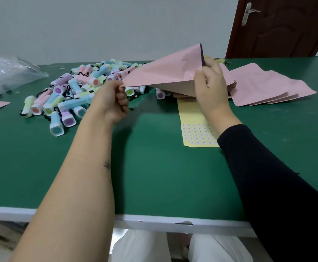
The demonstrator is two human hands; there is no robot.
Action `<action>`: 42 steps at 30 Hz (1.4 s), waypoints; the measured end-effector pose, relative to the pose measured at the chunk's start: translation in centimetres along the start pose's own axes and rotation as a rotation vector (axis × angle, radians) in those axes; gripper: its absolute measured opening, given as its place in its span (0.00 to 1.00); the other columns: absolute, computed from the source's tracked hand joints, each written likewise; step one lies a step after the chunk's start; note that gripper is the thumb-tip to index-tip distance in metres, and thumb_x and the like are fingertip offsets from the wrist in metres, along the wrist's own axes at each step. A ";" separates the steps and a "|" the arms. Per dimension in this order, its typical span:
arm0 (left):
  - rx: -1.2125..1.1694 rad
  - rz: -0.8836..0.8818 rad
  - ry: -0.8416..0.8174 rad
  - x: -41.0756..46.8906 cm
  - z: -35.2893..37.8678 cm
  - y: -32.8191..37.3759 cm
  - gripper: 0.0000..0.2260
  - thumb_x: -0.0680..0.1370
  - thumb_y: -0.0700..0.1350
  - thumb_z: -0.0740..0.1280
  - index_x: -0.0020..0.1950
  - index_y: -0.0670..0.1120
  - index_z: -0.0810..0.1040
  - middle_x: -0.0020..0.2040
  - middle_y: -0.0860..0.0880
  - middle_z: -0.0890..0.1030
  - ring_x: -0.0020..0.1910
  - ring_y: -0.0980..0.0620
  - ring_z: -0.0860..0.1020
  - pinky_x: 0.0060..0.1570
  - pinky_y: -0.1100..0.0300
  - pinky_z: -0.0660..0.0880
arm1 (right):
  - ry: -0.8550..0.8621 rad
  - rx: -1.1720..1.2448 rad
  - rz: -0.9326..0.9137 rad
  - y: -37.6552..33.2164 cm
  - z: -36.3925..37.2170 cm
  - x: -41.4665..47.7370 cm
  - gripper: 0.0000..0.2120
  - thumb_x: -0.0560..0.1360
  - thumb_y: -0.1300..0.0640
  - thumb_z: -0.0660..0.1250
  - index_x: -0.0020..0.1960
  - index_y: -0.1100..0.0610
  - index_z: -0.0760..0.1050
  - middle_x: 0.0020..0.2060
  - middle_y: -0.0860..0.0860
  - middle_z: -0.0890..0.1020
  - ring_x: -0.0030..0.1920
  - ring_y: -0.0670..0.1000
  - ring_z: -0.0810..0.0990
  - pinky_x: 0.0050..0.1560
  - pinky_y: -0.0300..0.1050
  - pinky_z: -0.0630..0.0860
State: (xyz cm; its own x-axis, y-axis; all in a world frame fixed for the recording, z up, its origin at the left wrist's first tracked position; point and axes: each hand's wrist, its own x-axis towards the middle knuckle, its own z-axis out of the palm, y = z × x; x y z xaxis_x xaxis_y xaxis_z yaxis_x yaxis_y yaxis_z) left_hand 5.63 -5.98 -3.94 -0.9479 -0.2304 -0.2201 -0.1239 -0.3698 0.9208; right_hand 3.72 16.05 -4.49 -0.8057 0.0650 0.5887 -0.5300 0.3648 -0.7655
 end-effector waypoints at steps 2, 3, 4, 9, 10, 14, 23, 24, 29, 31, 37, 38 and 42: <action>-0.206 -0.009 -0.017 0.0 0.1 0.1 0.18 0.79 0.46 0.59 0.29 0.51 0.63 0.24 0.54 0.58 0.24 0.55 0.56 0.30 0.62 0.56 | -0.016 -0.014 0.026 -0.1 0.3 0.1 0.16 0.81 0.62 0.54 0.45 0.72 0.75 0.66 0.54 0.71 0.55 0.41 0.69 0.51 0.25 0.63; -0.291 -0.003 -0.012 0.1 0.0 0.1 0.19 0.80 0.46 0.60 0.28 0.51 0.63 0.24 0.54 0.58 0.24 0.55 0.56 0.30 0.62 0.57 | -0.021 -0.010 0.045 -0.2 0.5 0.1 0.16 0.81 0.62 0.54 0.45 0.71 0.75 0.64 0.53 0.72 0.55 0.43 0.70 0.51 0.30 0.65; -0.365 0.010 0.001 0.1 0.0 0.0 0.20 0.80 0.48 0.61 0.29 0.51 0.62 0.24 0.54 0.58 0.24 0.55 0.56 0.29 0.63 0.57 | -0.020 0.000 0.076 -0.3 0.7 0.1 0.16 0.81 0.61 0.53 0.45 0.70 0.75 0.62 0.52 0.72 0.54 0.44 0.70 0.51 0.34 0.65; -0.502 0.045 0.000 -0.3 0.5 -0.4 0.14 0.78 0.58 0.66 0.42 0.49 0.73 0.35 0.55 0.73 0.32 0.57 0.71 0.37 0.62 0.68 | 0.077 0.298 0.452 -0.5 0.3 0.6 0.13 0.79 0.60 0.54 0.36 0.53 0.61 0.35 0.49 0.66 0.38 0.49 0.64 0.40 0.44 0.60; -0.394 0.036 -0.038 -0.5 1.3 -0.6 0.16 0.77 0.60 0.67 0.52 0.48 0.75 0.44 0.53 0.76 0.41 0.55 0.76 0.43 0.59 0.73 | 0.088 0.410 0.532 -0.8 0.4 0.6 0.12 0.79 0.58 0.56 0.36 0.53 0.64 0.36 0.50 0.69 0.40 0.50 0.67 0.42 0.45 0.64; 0.070 0.052 -0.298 -2.2 5.7 -2.5 0.33 0.74 0.62 0.67 0.74 0.48 0.65 0.73 0.45 0.68 0.65 0.49 0.73 0.67 0.37 0.65 | -0.016 0.743 0.662 -2.2 1.6 -0.2 0.13 0.81 0.49 0.61 0.44 0.56 0.75 0.39 0.50 0.83 0.42 0.50 0.83 0.50 0.48 0.81; -0.240 0.148 -0.310 -2.2 7.2 -3.4 0.11 0.79 0.50 0.68 0.39 0.48 0.84 0.42 0.50 0.83 0.48 0.50 0.80 0.63 0.48 0.74 | -0.316 0.164 0.428 -3.9 4.3 -1.9 0.29 0.79 0.33 0.50 0.60 0.53 0.77 0.55 0.50 0.81 0.59 0.49 0.77 0.60 0.43 0.72; -0.310 0.116 -0.325 -2.0 7.2 -3.3 0.14 0.79 0.49 0.68 0.35 0.48 0.83 0.40 0.50 0.82 0.49 0.49 0.80 0.65 0.49 0.73 | -0.325 0.064 0.362 -3.7 4.6 -2.0 0.28 0.80 0.34 0.49 0.62 0.52 0.77 0.64 0.54 0.77 0.67 0.52 0.71 0.66 0.45 0.68; -0.401 0.010 -0.401 -2.6 6.8 -3.0 0.22 0.81 0.53 0.64 0.31 0.45 0.84 0.47 0.43 0.83 0.47 0.45 0.83 0.56 0.52 0.77 | -0.154 -0.218 0.092 -3.8 4.9 -3.3 0.16 0.80 0.48 0.58 0.39 0.52 0.77 0.58 0.53 0.70 0.64 0.56 0.64 0.60 0.41 0.61; -0.452 -0.028 -0.350 -2.8 6.8 -2.8 0.15 0.80 0.51 0.66 0.40 0.43 0.84 0.62 0.40 0.79 0.61 0.44 0.79 0.65 0.51 0.73 | -0.104 -0.149 0.008 -3.8 4.7 -3.3 0.11 0.77 0.60 0.59 0.39 0.57 0.76 0.50 0.51 0.69 0.58 0.56 0.69 0.56 0.42 0.65; -0.220 -0.038 -0.323 -2.9 6.8 -2.5 0.09 0.77 0.52 0.68 0.48 0.47 0.79 0.42 0.49 0.83 0.46 0.49 0.82 0.51 0.53 0.78 | -0.159 -0.186 -0.113 -3.5 3.5 -2.5 0.11 0.71 0.73 0.55 0.36 0.64 0.71 0.36 0.54 0.70 0.40 0.57 0.70 0.38 0.43 0.66; -0.186 -0.053 -0.321 -3.0 6.7 -2.5 0.09 0.77 0.53 0.69 0.49 0.48 0.78 0.43 0.49 0.83 0.47 0.48 0.82 0.53 0.52 0.78 | -0.167 -0.177 -0.097 -3.4 3.4 -2.3 0.13 0.72 0.73 0.55 0.33 0.60 0.67 0.32 0.53 0.69 0.37 0.55 0.68 0.34 0.41 0.64; -0.174 -0.079 -0.342 -2.8 6.3 -2.5 0.11 0.76 0.54 0.69 0.53 0.48 0.78 0.45 0.49 0.83 0.50 0.47 0.81 0.55 0.50 0.77 | -0.245 -0.205 -0.040 -3.3 3.5 -2.4 0.11 0.78 0.65 0.55 0.37 0.58 0.68 0.33 0.55 0.74 0.39 0.58 0.72 0.39 0.50 0.66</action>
State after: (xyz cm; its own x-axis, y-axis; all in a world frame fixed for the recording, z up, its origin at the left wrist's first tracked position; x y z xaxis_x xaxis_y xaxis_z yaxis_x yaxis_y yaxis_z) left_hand 6.78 1.29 -3.58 -0.9842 0.1073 -0.1411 -0.1767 -0.5283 0.8305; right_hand 6.52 11.43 -4.27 -0.8385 -0.1695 0.5179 -0.5180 0.5434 -0.6607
